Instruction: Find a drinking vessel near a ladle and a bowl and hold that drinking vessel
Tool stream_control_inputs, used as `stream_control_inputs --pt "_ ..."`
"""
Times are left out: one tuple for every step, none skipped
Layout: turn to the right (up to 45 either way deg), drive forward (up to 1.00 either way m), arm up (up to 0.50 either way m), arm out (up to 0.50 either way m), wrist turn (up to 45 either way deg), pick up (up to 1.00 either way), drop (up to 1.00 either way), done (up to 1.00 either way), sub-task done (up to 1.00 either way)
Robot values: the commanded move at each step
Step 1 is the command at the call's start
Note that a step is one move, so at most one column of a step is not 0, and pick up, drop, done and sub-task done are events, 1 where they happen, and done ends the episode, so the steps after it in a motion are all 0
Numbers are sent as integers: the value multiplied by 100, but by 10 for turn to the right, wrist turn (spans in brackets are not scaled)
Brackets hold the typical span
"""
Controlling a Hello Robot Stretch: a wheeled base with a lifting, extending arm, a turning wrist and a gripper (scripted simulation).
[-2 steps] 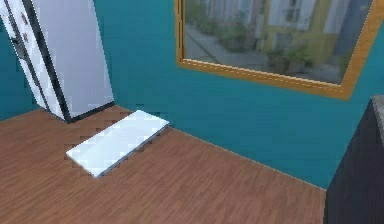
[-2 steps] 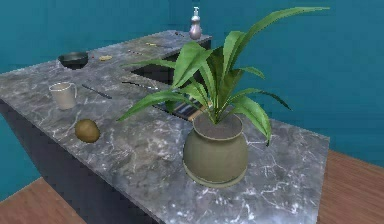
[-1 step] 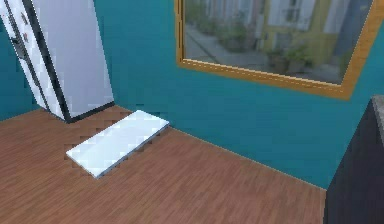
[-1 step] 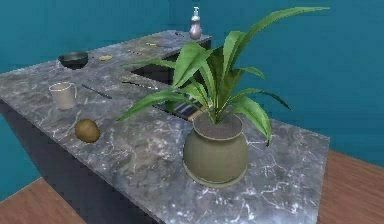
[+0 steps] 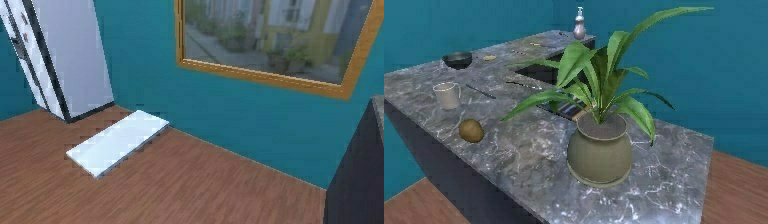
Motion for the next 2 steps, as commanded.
stream_control_inputs --pt "450 0 0 0 0 0 0 0 0" --pt "450 0 0 0 0 0 0 0 0"
